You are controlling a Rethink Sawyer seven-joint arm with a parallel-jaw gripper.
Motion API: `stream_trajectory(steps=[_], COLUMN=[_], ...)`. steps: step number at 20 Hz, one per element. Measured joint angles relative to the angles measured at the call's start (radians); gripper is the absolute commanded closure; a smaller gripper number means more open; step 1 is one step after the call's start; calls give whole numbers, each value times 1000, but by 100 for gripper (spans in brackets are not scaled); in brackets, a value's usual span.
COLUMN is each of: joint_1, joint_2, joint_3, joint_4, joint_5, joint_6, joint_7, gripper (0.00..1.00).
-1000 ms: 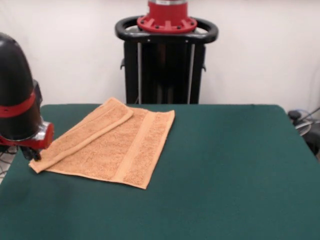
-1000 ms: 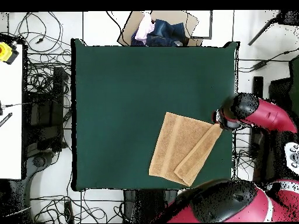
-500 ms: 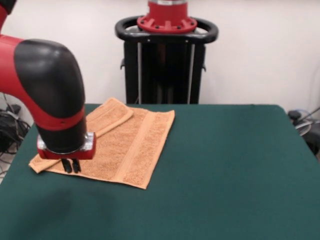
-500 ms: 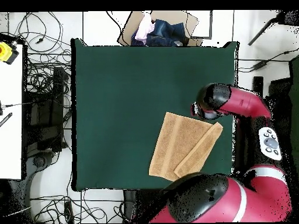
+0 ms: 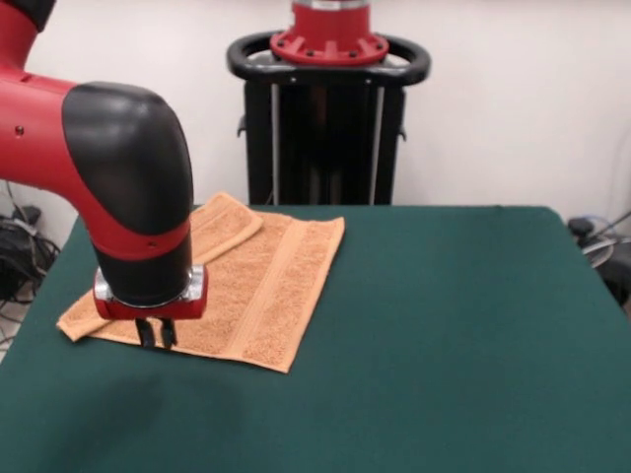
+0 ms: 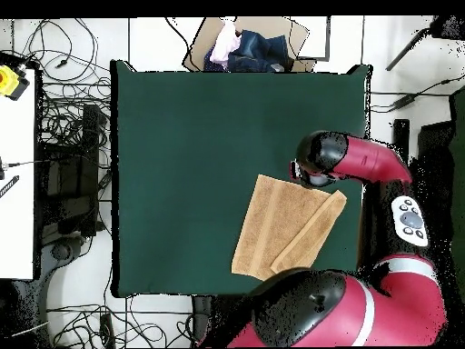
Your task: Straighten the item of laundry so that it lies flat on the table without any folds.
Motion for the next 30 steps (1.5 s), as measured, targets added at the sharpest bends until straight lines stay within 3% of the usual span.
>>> stream_trajectory(steps=[20, 30], joint_1=[0, 32], joint_2=[-24, -99], joint_3=[0, 0], joint_4=[72, 181], joint_5=[0, 19], joint_6=[-83, -111], joint_7=[0, 0], gripper=[0, 0])
